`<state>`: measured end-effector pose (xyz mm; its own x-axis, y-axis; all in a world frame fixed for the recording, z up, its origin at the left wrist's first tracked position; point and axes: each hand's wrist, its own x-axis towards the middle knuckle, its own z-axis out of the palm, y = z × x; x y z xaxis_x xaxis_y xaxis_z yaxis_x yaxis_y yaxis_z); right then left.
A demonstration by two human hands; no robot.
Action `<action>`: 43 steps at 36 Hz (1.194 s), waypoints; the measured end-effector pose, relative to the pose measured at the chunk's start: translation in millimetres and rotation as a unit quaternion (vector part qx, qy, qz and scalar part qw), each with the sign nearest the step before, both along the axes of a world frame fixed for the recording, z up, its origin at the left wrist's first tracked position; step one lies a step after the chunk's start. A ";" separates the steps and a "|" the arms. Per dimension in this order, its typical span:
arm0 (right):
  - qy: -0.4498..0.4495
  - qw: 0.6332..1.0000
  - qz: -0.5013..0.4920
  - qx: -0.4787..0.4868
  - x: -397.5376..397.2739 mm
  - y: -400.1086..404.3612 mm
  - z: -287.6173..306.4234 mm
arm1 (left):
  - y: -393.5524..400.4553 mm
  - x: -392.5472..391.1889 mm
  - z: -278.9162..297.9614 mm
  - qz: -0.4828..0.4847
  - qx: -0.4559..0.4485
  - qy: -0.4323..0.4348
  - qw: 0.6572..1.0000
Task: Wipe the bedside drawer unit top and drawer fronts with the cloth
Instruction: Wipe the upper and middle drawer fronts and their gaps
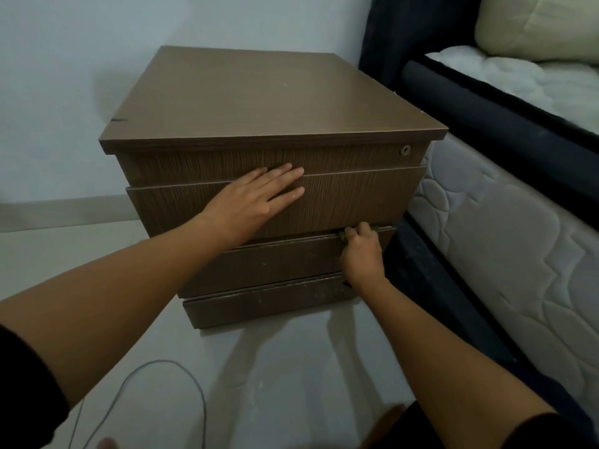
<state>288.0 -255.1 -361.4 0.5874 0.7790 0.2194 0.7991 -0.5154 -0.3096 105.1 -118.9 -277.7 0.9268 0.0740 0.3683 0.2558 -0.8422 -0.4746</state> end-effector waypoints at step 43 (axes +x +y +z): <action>0.032 0.952 0.304 0.009 -232.8 79.5 0.2 | 33.3 -120.8 16.0 0.048 -0.146 0.059 0.986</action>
